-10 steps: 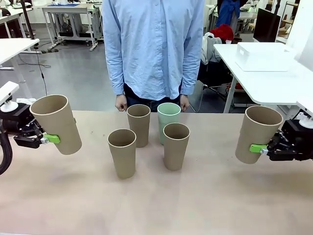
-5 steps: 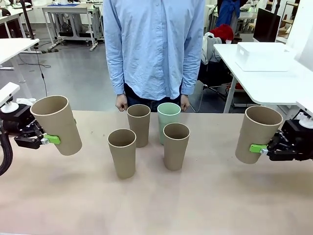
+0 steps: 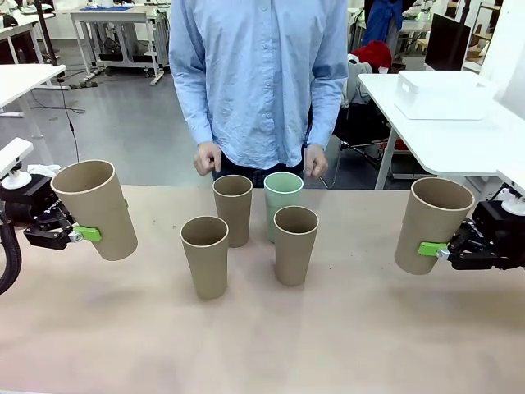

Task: Stack the cups and store them in the basket.
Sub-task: Place the stack of Reusable plastic cups into the Pantry Basket.

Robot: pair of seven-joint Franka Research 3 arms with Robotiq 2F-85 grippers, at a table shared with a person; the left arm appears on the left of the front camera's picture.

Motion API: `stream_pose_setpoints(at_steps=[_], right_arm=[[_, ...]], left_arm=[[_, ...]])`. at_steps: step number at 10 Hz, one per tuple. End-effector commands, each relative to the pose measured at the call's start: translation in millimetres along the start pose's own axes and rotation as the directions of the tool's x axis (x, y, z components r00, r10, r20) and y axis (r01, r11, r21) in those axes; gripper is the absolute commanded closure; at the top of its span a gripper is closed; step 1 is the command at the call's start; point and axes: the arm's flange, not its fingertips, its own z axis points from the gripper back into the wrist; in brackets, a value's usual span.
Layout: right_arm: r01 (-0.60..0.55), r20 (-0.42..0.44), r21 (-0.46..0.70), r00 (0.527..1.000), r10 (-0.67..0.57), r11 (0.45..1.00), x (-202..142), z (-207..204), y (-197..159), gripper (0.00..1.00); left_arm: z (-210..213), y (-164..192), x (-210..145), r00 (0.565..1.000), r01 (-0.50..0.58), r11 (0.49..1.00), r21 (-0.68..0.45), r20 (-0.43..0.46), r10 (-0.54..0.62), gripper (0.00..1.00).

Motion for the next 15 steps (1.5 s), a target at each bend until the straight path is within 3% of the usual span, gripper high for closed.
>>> stream_pose_setpoints(at_steps=[1, 15], right_arm=[[-0.008, 0.000, -0.015, 1.000, 0.008, 1.000, 2.3, 0.3, -2.2, 0.16], [-0.008, 0.000, -0.015, 1.000, 0.008, 1.000, 2.3, 0.3, -2.2, 0.16]], left_arm=[[-0.2, 0.0, 2.0, 1.000, 0.014, 1.000, -0.001, 0.000, -0.014, 0.15], [-0.2, 0.0, 2.0, 1.000, 0.014, 1.000, -0.001, 0.000, -0.014, 0.15]])
